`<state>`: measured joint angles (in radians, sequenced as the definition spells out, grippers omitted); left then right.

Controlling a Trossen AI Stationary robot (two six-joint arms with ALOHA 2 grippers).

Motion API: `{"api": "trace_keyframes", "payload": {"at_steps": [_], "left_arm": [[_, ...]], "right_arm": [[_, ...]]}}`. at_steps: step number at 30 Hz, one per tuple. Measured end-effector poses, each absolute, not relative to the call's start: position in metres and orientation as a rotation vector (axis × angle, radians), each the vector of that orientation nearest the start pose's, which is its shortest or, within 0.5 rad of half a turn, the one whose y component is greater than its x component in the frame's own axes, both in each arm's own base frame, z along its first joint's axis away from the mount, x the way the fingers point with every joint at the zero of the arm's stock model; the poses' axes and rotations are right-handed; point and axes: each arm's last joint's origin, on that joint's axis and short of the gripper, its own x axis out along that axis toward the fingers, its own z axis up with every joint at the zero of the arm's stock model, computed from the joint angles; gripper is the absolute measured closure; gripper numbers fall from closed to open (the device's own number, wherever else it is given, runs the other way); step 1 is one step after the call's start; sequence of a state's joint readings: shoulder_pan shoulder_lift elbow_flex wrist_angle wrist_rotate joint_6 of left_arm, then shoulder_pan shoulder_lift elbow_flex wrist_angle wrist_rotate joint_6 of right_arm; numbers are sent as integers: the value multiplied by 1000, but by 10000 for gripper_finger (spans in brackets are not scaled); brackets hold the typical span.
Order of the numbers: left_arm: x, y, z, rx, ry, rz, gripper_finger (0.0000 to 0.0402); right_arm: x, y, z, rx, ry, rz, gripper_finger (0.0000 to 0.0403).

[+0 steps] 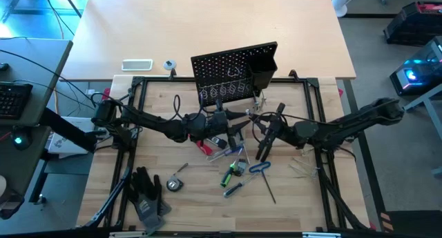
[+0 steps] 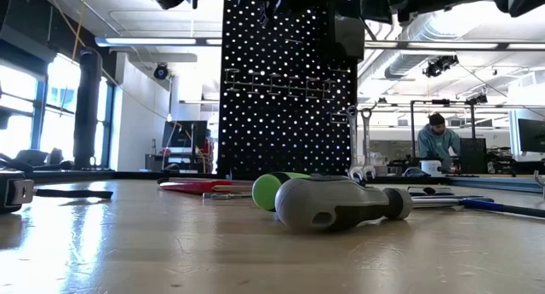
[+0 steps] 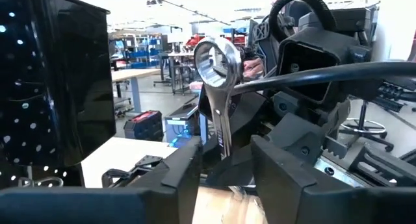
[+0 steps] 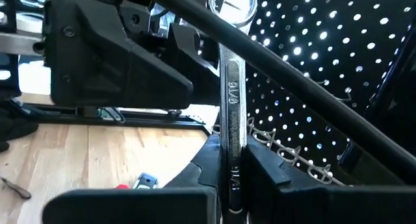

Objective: Hang tools onto peg board
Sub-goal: Hang the left wrench onto the pegboard

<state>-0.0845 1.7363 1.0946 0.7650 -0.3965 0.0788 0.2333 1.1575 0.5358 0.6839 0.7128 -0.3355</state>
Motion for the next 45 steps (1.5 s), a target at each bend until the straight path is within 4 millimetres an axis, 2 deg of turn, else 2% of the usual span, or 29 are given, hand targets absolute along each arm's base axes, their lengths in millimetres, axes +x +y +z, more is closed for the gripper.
{"api": "trace_keyframes", "payload": {"at_steps": [8,13,17,21,31,43,45], "left_arm": [[388,-16,282,5,-162,387,217],[393,-10,281,-42,-183,368,212],[404,-9,271,-49,-163,376,218],[407,-10,270,-38,-192,384,232],[406,-18,272,53,-190,416,276],[406,-19,271,99,-177,410,385],[406,-20,271,108,-176,396,393]], "right_arm": [[243,36,253,-308,5,-499,375],[250,36,253,-324,1,-504,375],[262,39,257,-364,20,-518,375],[269,42,260,-392,46,-557,375],[266,47,261,-392,69,-640,375],[265,50,258,-384,95,-632,375],[265,51,257,-377,101,-626,372]]}}
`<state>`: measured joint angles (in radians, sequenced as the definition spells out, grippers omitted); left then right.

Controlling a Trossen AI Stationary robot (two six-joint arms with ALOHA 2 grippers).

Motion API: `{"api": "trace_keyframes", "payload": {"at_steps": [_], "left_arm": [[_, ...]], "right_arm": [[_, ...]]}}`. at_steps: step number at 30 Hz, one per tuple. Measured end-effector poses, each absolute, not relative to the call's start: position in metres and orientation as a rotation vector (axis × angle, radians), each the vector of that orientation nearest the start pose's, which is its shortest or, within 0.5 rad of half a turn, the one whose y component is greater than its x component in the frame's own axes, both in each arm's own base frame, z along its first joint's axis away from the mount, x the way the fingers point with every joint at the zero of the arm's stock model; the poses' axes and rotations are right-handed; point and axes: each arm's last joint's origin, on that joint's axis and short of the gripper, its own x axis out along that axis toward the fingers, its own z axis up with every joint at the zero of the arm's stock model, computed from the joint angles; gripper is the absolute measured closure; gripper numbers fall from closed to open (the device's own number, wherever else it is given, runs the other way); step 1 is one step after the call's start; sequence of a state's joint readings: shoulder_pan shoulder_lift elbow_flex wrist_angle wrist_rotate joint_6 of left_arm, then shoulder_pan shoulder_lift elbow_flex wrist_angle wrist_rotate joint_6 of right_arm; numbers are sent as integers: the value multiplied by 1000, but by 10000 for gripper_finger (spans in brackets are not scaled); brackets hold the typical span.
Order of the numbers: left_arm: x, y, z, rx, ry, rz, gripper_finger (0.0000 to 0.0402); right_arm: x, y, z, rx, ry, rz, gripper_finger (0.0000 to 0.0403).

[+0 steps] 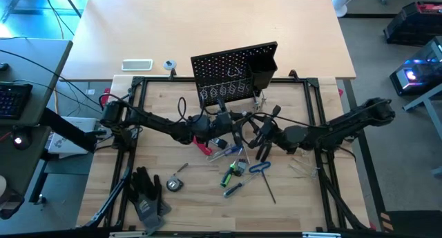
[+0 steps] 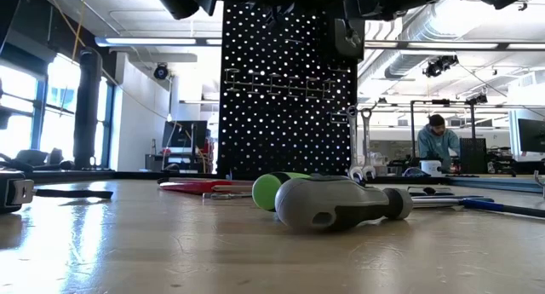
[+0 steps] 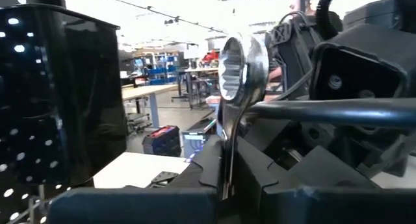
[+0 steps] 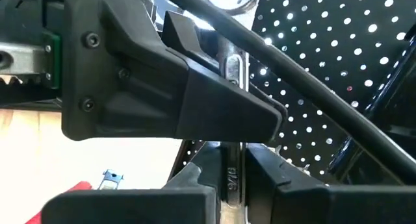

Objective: Hang tools onto peg board
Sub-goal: Hang the left wrench onto the pegboard

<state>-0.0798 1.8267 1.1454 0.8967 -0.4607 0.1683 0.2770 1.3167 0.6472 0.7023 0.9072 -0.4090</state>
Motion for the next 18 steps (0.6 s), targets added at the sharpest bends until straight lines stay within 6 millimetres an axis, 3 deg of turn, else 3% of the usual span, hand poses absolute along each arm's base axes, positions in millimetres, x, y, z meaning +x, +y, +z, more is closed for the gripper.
{"api": "trace_keyframes", "payload": {"at_steps": [9,18], "left_arm": [[407,-19,269,160,-154,331,398],[407,-22,268,232,-109,145,400]], "right_arm": [[263,58,253,-373,131,-602,358],[245,72,259,-333,154,-419,286]]}}
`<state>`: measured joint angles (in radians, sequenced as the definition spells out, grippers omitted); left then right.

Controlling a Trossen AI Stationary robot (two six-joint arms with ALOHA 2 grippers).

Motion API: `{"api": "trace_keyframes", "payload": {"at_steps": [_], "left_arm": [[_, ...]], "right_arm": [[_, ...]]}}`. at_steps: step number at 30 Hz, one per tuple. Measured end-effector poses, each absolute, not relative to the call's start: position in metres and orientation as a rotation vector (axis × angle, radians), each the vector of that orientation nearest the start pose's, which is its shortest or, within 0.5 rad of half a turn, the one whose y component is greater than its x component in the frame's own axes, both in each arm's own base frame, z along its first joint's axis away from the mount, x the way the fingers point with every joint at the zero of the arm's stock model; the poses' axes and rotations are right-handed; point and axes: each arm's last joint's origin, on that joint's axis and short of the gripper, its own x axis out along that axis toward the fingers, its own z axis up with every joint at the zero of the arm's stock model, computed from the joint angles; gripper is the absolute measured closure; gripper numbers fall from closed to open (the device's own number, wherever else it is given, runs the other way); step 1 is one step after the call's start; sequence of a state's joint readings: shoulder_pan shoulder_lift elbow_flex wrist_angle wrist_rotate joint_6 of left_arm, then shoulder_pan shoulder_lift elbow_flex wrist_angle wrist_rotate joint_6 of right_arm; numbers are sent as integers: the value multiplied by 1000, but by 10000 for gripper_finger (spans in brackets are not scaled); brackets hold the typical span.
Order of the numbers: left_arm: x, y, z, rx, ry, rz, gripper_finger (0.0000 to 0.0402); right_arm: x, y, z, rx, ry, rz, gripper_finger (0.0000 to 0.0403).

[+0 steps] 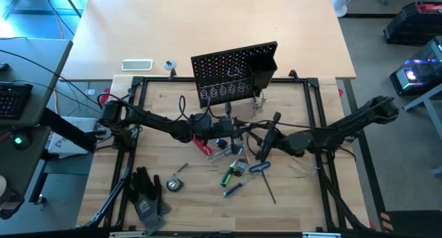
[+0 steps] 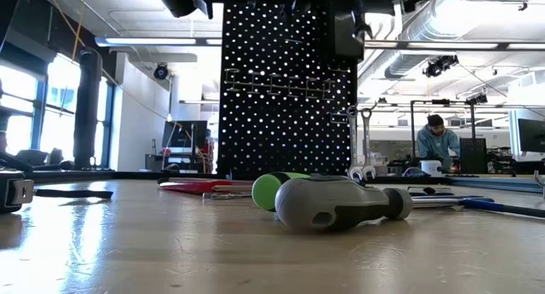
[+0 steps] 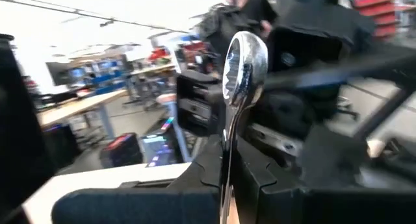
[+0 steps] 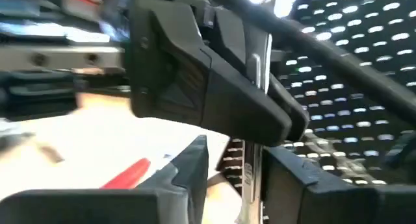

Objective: Hang tools onto peg board
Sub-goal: Hang the left wrench onto the pegboard

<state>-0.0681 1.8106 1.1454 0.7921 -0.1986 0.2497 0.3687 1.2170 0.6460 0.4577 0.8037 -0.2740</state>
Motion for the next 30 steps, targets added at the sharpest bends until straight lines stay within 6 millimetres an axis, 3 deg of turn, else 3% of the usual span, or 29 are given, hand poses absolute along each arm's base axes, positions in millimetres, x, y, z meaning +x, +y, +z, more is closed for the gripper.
{"api": "trace_keyframes", "payload": {"at_steps": [6,12,21,30], "left_arm": [[407,-15,270,186,-111,25,400],[407,-9,267,112,-86,-32,400],[408,-7,257,93,17,-38,400],[408,0,253,97,61,-15,382]], "right_arm": [[232,63,265,-217,196,-263,285],[236,46,263,-135,225,-163,314],[239,23,257,-93,290,-109,392],[238,8,251,-70,363,-110,398]]}}
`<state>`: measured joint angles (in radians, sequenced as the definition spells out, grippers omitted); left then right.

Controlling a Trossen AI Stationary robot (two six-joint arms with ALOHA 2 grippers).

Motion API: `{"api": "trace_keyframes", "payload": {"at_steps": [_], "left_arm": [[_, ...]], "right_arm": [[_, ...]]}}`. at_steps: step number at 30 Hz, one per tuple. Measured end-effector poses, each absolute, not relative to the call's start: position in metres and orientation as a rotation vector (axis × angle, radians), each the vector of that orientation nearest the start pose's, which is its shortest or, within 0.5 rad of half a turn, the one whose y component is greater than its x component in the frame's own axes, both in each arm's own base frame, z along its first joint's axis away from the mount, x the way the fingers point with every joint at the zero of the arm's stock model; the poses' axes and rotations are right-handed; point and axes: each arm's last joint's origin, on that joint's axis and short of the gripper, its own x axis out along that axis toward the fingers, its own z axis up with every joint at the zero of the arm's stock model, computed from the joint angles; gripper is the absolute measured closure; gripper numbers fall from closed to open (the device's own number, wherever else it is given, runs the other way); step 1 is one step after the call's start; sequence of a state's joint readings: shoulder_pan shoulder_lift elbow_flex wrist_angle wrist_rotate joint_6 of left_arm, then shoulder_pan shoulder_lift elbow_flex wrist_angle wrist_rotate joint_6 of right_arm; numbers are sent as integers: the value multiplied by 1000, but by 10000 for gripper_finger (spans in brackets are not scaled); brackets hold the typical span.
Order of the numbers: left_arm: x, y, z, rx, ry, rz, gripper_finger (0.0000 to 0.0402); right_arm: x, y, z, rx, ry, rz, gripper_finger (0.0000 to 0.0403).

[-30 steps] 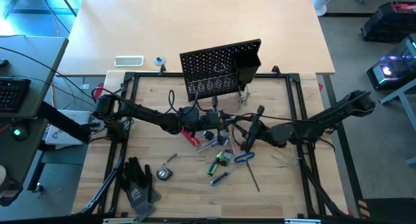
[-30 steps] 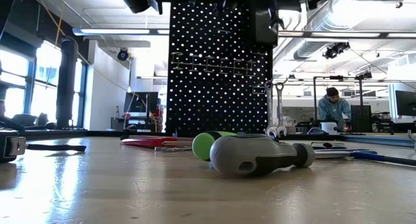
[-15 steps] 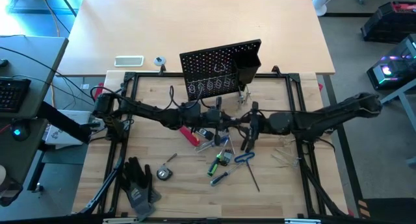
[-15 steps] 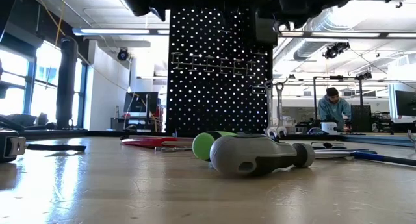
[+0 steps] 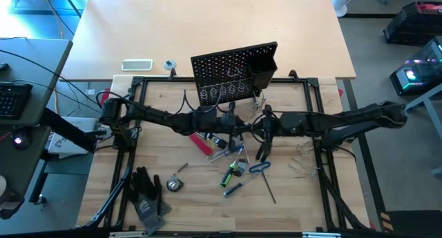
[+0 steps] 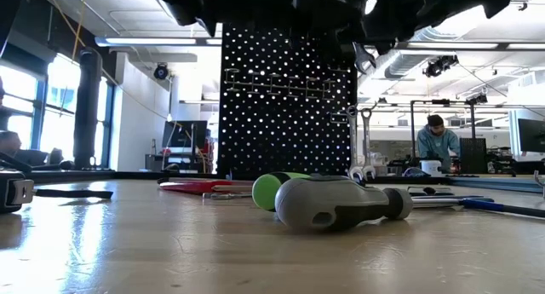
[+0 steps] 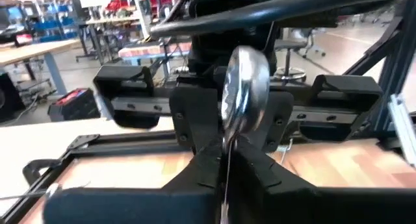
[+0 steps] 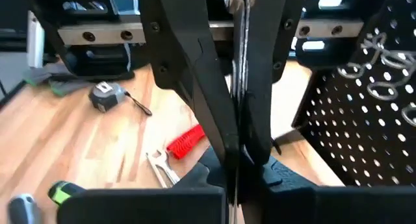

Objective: Hang tools onto peg board
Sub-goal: Hang the left wrench onto the pegboard

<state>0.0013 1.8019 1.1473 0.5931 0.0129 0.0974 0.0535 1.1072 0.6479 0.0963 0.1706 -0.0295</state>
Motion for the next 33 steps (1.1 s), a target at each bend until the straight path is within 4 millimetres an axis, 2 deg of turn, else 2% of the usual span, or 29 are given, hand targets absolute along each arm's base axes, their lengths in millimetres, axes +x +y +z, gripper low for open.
{"api": "trace_keyframes", "payload": {"at_steps": [6,11,18,22,28,33], "left_arm": [[405,11,245,56,172,19,324],[405,11,241,58,206,-14,292],[405,7,243,116,183,-91,285],[405,3,244,123,171,-165,285],[402,-3,236,122,193,-191,284],[397,-4,227,109,181,-190,284]], "right_arm": [[227,-5,238,-54,499,-154,400],[203,-19,229,-4,488,-212,400],[165,-33,213,32,363,-143,401],[154,-41,193,52,274,-65,401],[137,-55,152,81,288,-123,401],[131,-64,142,91,274,-130,401]]}}
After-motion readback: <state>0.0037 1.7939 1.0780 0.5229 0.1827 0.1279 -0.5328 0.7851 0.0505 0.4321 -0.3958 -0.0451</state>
